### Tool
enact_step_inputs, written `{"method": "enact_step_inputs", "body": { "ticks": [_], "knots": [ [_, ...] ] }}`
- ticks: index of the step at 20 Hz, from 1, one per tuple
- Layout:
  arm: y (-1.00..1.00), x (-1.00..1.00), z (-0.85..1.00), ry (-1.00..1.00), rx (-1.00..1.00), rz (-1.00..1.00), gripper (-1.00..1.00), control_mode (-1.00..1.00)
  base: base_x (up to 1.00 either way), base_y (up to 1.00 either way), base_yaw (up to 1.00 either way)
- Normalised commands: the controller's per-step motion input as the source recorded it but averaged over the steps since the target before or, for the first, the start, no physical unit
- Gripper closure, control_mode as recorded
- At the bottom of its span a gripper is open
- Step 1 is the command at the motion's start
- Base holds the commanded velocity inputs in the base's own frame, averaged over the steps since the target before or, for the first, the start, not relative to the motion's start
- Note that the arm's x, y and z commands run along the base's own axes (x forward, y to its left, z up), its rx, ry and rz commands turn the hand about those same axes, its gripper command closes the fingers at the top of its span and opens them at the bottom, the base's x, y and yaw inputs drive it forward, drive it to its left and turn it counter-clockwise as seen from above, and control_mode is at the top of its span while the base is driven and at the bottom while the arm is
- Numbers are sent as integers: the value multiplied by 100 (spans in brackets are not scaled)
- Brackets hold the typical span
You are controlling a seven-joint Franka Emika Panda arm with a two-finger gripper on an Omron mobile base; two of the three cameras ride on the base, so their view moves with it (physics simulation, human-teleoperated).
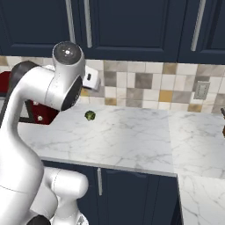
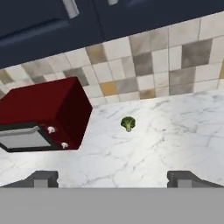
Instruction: Close all open cabinet doors.
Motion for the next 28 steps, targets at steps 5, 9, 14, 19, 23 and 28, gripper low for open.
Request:
{"method": "enact_step_inputs", "body": {
  "ticks": [5,9,14,19,23,28],
  "knots": [
    [17,-17,-33,16,-32,6,-100,-100,0,0,0],
    [5,-12,-39,10,-15,0,-100,-100,0,0,0],
    [0,-10,-24,1,0,0,-100,-100,0,0,0],
    [-1,-16,-28,-5,11,0,-100,-100,0,0,0],
    [0,-18,-26,-1,8,-17,-100,-100,0,0,0],
    [1,-15,-16,0,3,-23,-100,-100,0,0,0]
  ]
}}
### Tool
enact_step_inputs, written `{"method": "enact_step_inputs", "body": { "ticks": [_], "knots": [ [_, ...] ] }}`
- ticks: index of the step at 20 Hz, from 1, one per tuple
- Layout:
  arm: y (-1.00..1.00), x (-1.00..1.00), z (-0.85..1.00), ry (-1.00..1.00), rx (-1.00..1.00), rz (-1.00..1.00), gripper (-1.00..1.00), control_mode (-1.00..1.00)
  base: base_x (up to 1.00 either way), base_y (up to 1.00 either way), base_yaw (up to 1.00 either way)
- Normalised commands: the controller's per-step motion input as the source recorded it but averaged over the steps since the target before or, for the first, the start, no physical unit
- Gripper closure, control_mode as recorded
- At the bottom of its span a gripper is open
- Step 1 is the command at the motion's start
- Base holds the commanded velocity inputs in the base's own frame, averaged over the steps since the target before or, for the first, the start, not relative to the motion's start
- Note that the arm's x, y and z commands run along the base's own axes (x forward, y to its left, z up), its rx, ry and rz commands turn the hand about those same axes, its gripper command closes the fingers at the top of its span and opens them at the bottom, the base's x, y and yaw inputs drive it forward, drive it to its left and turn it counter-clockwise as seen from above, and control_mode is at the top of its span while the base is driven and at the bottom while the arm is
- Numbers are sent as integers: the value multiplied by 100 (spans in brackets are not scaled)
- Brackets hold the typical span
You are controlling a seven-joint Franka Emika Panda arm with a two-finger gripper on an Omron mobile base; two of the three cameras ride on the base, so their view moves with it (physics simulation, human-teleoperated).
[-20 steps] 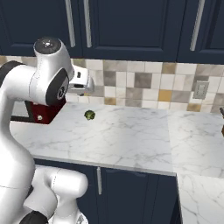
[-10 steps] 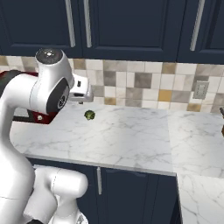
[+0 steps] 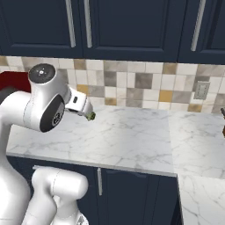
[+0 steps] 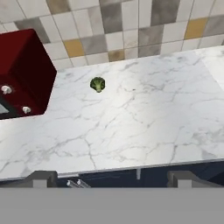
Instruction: Close all open cabinet doors.
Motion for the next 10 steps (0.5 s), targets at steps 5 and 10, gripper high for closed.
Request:
{"method": "enact_step_inputs", "body": {
  "ticks": [5,10],
  "knots": [
    [0,-7,-3,1,0,-17,-100,-100,0,0,0],
    [0,0,0,0,0,0,-100,-100,0,0,0]
  ]
}}
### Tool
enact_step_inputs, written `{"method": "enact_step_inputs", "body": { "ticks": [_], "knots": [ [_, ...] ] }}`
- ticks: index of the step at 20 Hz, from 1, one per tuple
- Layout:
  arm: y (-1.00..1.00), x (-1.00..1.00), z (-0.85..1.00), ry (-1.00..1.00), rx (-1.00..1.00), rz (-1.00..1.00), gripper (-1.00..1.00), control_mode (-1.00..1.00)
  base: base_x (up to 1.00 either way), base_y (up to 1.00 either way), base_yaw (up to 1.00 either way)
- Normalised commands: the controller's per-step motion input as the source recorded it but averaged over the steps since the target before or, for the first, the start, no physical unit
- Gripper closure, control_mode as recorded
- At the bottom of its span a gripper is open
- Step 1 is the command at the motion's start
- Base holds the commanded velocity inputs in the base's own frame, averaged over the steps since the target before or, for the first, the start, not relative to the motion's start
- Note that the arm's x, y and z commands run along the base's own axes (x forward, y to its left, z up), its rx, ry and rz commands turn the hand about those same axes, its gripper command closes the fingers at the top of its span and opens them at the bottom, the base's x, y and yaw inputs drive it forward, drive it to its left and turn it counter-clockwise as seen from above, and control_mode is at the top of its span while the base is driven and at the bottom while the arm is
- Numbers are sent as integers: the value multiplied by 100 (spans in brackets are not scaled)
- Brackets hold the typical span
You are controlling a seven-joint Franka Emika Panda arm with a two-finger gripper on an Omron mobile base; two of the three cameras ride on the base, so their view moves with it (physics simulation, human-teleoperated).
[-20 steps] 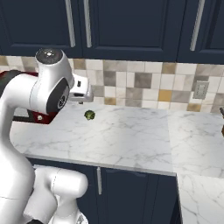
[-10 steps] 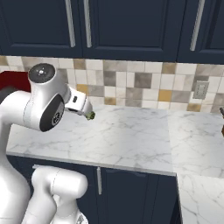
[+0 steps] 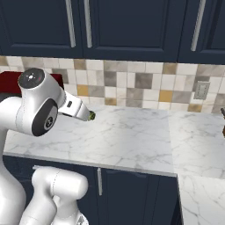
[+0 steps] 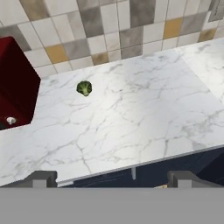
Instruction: Close all open cabinet doors.
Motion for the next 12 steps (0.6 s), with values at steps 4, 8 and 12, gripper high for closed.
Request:
{"method": "enact_step_inputs", "body": {
  "ticks": [4,8,12],
  "knots": [
    [0,0,0,0,0,0,-100,-100,0,0,0],
    [0,0,0,0,0,0,-100,-100,0,0,0],
    [0,0,0,0,0,0,-100,-100,0,0,0]
  ]
}}
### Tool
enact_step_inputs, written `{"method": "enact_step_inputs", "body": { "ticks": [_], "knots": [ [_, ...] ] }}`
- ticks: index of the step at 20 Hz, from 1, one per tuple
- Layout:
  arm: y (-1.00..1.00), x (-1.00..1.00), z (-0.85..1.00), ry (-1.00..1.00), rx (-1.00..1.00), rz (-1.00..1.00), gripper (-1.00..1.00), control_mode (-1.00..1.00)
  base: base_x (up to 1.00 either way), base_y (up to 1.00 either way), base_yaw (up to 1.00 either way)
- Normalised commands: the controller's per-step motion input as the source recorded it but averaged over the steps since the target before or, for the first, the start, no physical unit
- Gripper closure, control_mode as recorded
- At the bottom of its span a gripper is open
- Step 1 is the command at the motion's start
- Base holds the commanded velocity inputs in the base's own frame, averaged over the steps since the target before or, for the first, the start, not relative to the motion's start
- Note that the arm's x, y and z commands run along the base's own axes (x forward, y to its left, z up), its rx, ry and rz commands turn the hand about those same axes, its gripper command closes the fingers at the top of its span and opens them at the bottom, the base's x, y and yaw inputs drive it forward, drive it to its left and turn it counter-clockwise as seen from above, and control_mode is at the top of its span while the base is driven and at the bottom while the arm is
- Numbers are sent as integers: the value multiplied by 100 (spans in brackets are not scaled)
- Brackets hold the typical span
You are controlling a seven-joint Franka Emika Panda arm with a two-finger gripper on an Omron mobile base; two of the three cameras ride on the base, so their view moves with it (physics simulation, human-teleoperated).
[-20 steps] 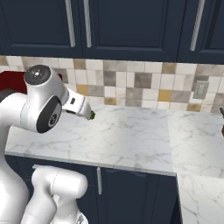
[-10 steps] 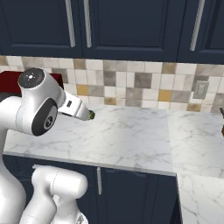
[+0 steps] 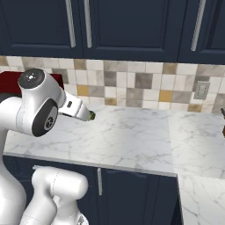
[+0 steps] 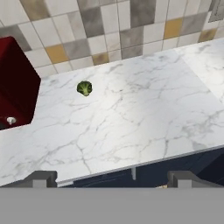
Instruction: Close all open cabinet doors.
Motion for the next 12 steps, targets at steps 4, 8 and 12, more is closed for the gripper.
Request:
{"method": "enact_step_inputs", "body": {
  "ticks": [4,8,12],
  "knots": [
    [0,0,0,0,0,0,-100,-100,0,0,0],
    [0,0,0,0,0,0,-100,-100,0,0,0],
    [0,0,0,0,0,0,-100,-100,0,0,0]
  ]
}}
